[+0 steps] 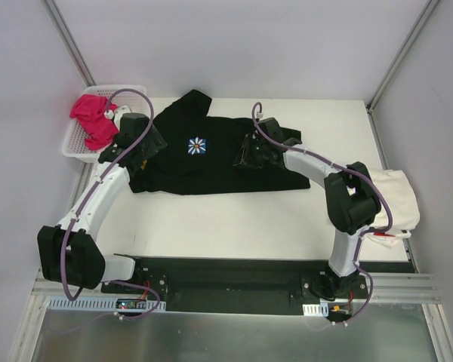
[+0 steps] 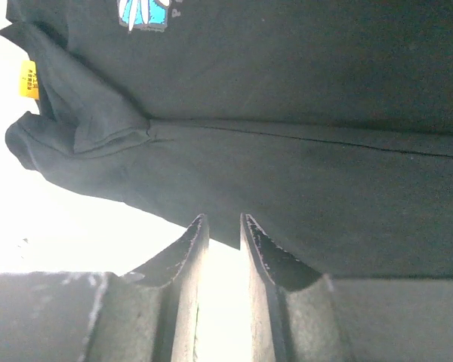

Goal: Fold and stack the t-shirts
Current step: Fold the flattened tshirt in 1/3 of the way

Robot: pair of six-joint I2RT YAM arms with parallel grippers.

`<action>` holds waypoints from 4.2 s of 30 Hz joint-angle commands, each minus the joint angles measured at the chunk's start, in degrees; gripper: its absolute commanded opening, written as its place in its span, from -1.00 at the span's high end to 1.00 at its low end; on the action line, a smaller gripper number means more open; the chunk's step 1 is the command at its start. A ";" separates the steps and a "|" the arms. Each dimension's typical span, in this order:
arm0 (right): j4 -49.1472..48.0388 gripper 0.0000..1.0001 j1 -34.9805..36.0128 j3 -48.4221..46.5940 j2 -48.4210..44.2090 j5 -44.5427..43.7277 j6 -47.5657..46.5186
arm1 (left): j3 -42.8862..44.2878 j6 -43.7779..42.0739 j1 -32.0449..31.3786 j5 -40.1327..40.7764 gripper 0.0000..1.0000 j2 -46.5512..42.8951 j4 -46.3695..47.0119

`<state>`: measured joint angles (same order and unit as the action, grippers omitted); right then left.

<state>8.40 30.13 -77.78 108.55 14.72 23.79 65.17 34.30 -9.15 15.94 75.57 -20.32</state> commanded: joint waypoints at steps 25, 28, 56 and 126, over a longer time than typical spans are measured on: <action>-1.37 0.49 -8.68 1.75 -6.16 -0.13 -1.03 | -13.05 10.43 -6.76 -0.74 -0.26 13.63 8.45; -1.90 0.49 -10.00 1.66 -5.46 0.13 -0.24 | -14.27 11.22 -6.67 -1.97 -0.24 14.87 8.28; -2.95 0.50 -12.38 6.41 -9.23 0.57 -0.41 | 1.27 -0.20 -6.76 -4.44 -0.24 11.08 3.53; -3.92 0.55 -13.96 9.40 -8.62 1.27 -0.24 | 11.72 -0.82 -6.67 -3.20 1.00 25.50 1.24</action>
<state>6.22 16.36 -68.73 100.92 15.46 23.49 70.72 35.46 -15.73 10.98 100.29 -18.52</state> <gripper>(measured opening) 0.227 0.011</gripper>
